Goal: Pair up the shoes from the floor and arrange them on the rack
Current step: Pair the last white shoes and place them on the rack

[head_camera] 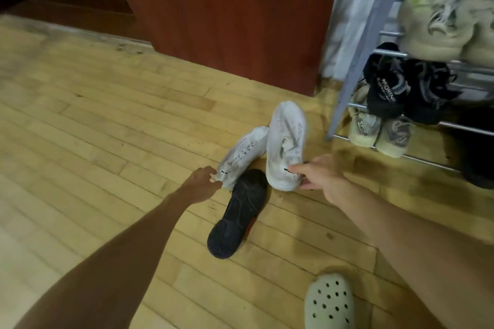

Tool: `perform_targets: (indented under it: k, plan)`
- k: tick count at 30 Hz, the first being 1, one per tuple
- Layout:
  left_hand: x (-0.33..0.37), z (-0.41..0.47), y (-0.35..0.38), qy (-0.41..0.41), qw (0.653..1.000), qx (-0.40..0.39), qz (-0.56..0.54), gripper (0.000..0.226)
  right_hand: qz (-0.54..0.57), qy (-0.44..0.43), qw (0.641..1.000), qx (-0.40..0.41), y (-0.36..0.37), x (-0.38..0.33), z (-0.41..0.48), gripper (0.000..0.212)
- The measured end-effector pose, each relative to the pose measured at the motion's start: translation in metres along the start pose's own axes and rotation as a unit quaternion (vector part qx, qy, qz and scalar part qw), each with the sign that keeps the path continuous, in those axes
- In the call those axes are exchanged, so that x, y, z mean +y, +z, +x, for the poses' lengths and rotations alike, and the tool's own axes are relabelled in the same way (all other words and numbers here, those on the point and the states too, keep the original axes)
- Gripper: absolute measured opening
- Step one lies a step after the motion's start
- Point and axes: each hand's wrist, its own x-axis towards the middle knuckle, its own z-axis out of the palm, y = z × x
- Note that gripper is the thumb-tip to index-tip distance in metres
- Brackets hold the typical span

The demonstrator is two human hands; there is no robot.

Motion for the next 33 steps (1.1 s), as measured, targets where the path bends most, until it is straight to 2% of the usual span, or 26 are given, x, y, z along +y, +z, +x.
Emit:
perform_targets:
  k: [4, 6, 9, 12, 14, 20, 26, 29, 33]
  plan:
    - [-0.005, 0.04, 0.025, -0.001, 0.997, -0.024, 0.073, 0.06, 0.009, 0.002, 1.0, 0.008, 0.014, 0.019, 0.044, 0.027]
    - [-0.002, 0.061, 0.036, -0.004, 0.997, -0.026, 0.071, 0.066, 0.022, 0.009, 1.0, 0.005, 0.021, 0.028, 0.062, 0.029]
    - [0.003, 0.094, 0.052, -0.03, 0.999, -0.009, 0.009, 0.073, 0.015, 0.024, 1.0, -0.001, 0.028, 0.04, 0.081, 0.023]
    - [0.005, 0.119, 0.065, -0.113, 0.986, 0.018, -0.124, 0.079, 0.004, 0.045, 0.999, -0.011, 0.024, 0.053, 0.093, 0.018]
    - [0.002, 0.129, 0.073, -0.146, 0.976, 0.03, -0.156, 0.082, 0.01, 0.052, 0.998, -0.024, 0.019, 0.06, 0.1, 0.015]
    - [-0.003, 0.138, 0.084, -0.157, 0.974, 0.113, -0.117, 0.037, 0.026, 0.045, 0.998, -0.036, 0.01, 0.071, 0.108, 0.012]
    - [0.015, 0.119, 0.071, -0.135, 0.969, 0.178, -0.103, 0.019, 0.041, 0.069, 0.996, -0.039, 0.013, 0.077, 0.101, 0.016]
    - [0.025, 0.1, 0.048, -0.1, 0.978, 0.167, -0.071, 0.006, 0.042, 0.068, 0.996, -0.035, 0.01, 0.076, 0.092, 0.017]
    - [0.032, 0.057, 0.053, -0.106, 0.982, 0.078, -0.132, 0.03, 0.025, 0.066, 0.997, -0.027, 0.001, 0.078, 0.078, 0.018]
